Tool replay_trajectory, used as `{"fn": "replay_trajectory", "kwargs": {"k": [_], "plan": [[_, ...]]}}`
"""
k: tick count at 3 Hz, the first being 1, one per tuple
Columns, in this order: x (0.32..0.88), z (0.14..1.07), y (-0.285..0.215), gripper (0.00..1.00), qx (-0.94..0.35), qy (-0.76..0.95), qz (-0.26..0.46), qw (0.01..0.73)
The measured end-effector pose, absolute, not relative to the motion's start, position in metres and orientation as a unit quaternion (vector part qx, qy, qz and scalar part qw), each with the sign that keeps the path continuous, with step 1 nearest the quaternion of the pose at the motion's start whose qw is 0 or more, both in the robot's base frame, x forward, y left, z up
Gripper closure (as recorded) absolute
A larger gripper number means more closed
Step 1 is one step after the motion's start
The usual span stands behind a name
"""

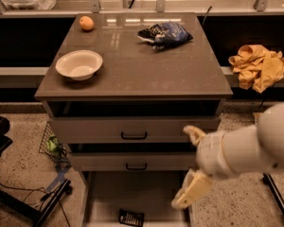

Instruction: Pick rxbar chocolate from bottom drawer and place on counter

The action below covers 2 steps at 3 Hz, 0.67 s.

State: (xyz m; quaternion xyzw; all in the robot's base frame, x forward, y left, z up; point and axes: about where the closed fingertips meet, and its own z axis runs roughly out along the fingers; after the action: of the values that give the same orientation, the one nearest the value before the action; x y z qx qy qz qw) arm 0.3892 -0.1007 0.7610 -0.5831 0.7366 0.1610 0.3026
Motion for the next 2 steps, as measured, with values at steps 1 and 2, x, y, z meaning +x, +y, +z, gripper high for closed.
{"fn": "replay_trajectory", "kwargs": {"k": [1, 2], "plan": [[0.384, 0.65, -0.066, 0.0, -0.565, 0.739, 0.208, 0.301], [0.408, 0.598, -0.055, 0.0, -0.554, 0.753, 0.189, 0.302]]}}
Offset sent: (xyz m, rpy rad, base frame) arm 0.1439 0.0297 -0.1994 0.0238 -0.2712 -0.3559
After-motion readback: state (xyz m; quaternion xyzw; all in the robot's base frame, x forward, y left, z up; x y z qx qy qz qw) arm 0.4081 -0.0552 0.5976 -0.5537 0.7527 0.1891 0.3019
